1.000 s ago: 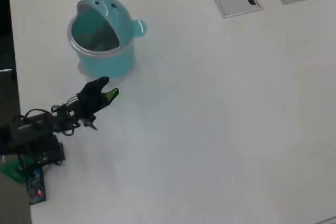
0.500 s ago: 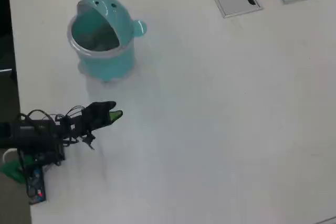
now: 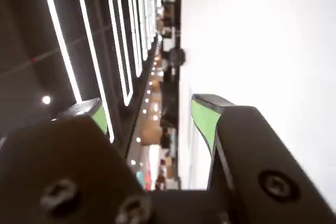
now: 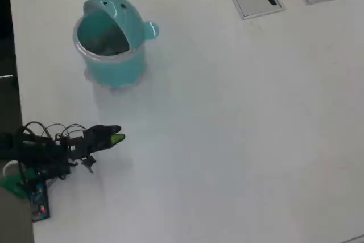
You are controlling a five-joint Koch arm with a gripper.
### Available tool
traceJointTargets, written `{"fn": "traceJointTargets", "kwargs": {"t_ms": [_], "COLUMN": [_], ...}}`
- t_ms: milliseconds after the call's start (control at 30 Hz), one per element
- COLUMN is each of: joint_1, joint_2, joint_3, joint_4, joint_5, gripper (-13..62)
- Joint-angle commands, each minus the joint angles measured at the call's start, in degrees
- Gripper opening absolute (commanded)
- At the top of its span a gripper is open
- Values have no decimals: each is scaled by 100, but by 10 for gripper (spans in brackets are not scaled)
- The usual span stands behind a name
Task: Grasp RGB lego blocks and put them in the bin one by one.
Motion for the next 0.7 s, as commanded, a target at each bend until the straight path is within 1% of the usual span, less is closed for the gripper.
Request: {"fn": "traceJointTargets", "kwargs": {"t_ms": [0, 167, 233, 400, 667], "joint_1": [-44, -44, -18, 44, -18], "joint_2": [396, 387, 387, 387, 387], "joint_3": [167, 589, 598, 598, 598], "joint_4": [-1116, -1187, -1055, -809, -132], "joint_5": [97, 79, 79, 62, 70], "gripper": [302, 302, 329, 348, 356]}}
